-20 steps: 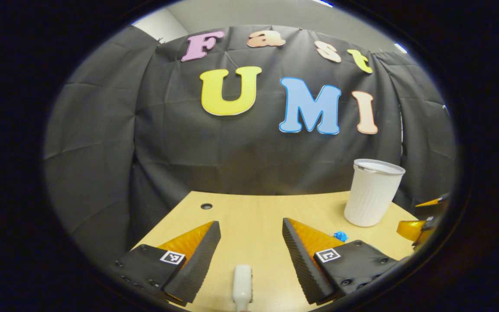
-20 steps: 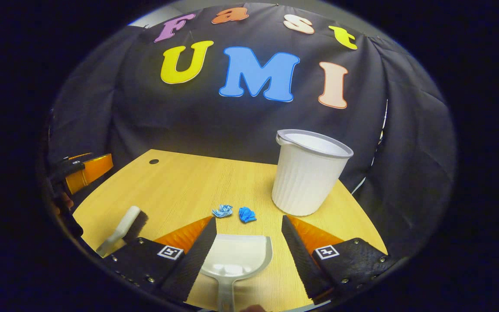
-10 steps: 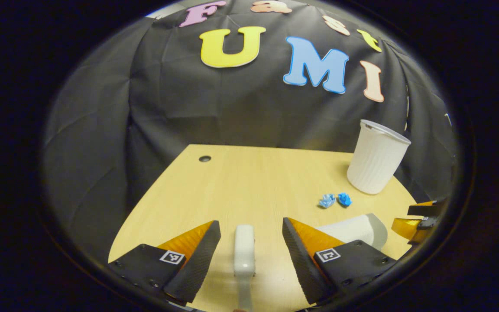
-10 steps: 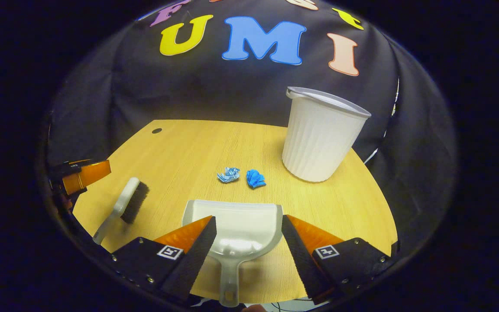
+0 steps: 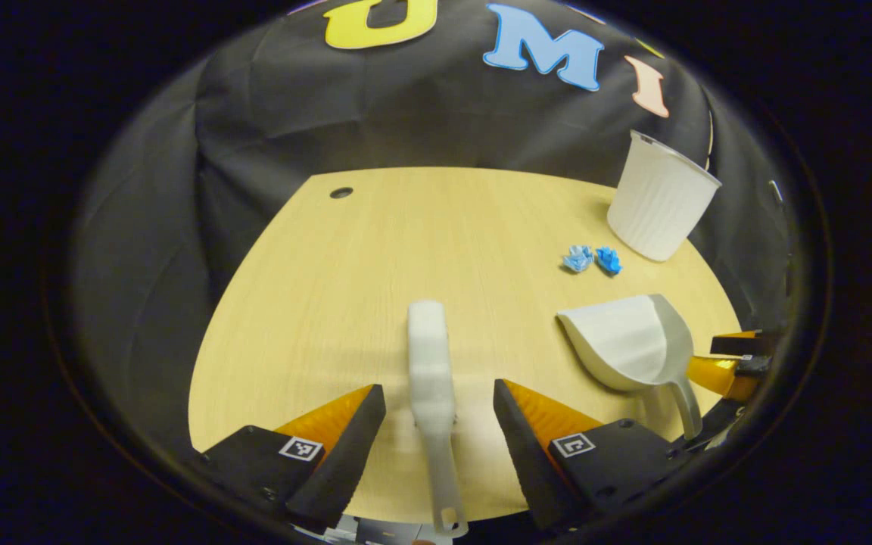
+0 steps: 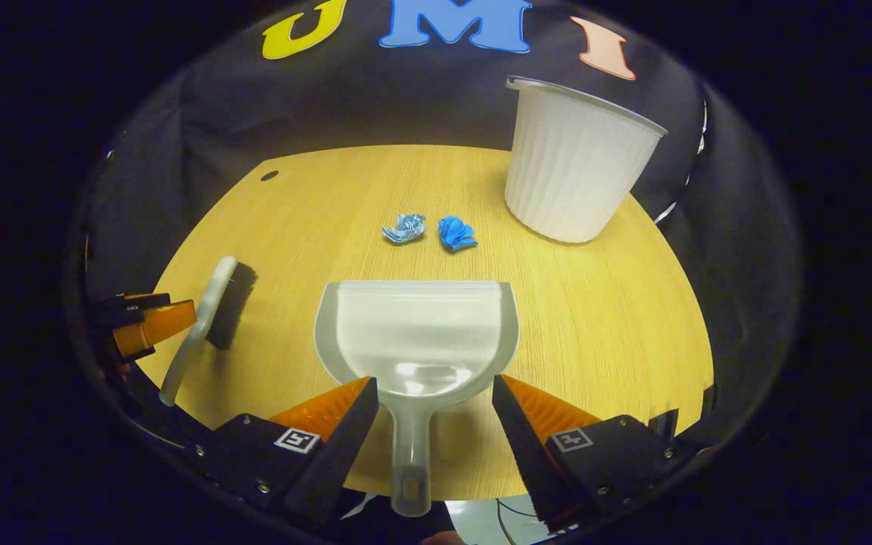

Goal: Pick up the small broom and dustpan from the desktop, sweep the trash into the dustpan with the broom, and then empty the trash into the garbage bin.

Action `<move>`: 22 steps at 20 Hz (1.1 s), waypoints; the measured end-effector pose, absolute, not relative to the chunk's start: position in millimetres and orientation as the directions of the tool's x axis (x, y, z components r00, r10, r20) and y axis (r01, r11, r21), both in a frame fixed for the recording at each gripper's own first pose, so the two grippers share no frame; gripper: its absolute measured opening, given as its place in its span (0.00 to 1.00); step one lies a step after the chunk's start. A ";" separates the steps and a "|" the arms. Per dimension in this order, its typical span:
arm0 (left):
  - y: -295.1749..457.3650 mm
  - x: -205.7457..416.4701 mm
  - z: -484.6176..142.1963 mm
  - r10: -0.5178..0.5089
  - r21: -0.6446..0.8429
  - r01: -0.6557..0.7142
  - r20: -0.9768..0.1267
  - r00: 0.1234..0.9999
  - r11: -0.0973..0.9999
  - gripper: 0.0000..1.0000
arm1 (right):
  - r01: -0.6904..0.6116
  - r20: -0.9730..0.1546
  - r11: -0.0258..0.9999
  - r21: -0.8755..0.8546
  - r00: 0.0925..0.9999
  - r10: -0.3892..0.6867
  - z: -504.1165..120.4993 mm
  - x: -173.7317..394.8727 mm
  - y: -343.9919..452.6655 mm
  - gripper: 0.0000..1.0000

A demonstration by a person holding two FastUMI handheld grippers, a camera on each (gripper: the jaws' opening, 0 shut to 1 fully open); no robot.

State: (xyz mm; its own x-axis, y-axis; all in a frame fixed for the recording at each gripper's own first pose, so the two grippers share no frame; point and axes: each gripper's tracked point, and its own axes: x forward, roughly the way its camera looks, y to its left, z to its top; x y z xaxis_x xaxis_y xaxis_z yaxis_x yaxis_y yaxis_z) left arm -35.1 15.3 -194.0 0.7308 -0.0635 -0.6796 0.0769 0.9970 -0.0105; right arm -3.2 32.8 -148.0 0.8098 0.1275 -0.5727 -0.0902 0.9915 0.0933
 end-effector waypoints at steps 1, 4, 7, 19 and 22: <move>16.0 -36.9 -200.6 -0.063 -0.011 0.077 -0.696 0.715 0.997 0.94 | -0.089 -0.590 0.990 0.110 0.796 0.137 -154.0 -3.5 35.3 0.95; 15.0 -46.0 -217.9 -0.068 -0.015 0.085 -0.745 0.664 0.996 0.94 | -0.076 -0.653 0.987 0.138 0.742 0.149 -171.8 -6.4 38.6 0.95; 15.7 -49.1 -227.6 -0.058 0.007 0.100 -0.766 0.640 0.995 0.96 | -0.078 -0.679 0.983 0.166 0.714 0.171 -181.5 -6.3 44.8 0.95; 12.1 -50.2 -243.0 -0.048 0.005 0.087 -0.802 0.596 0.996 0.94 | -0.110 -0.744 0.979 0.172 0.637 0.202 -205.6 1.9 55.5 0.96; 9.8 -46.2 -247.5 -0.034 0.022 0.088 -0.807 0.590 0.996 0.75 | -0.104 -0.764 0.984 0.145 0.621 0.178 -214.1 5.9 54.9 0.82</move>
State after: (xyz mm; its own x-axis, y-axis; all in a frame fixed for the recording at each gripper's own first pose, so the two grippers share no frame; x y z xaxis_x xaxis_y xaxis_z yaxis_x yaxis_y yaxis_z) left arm -46.2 9.8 -247.5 0.5895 -0.0338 -0.8071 0.0878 0.9959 0.0224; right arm 5.9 54.9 -214.1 0.6207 0.1780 -0.7635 -0.1040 0.9840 0.1449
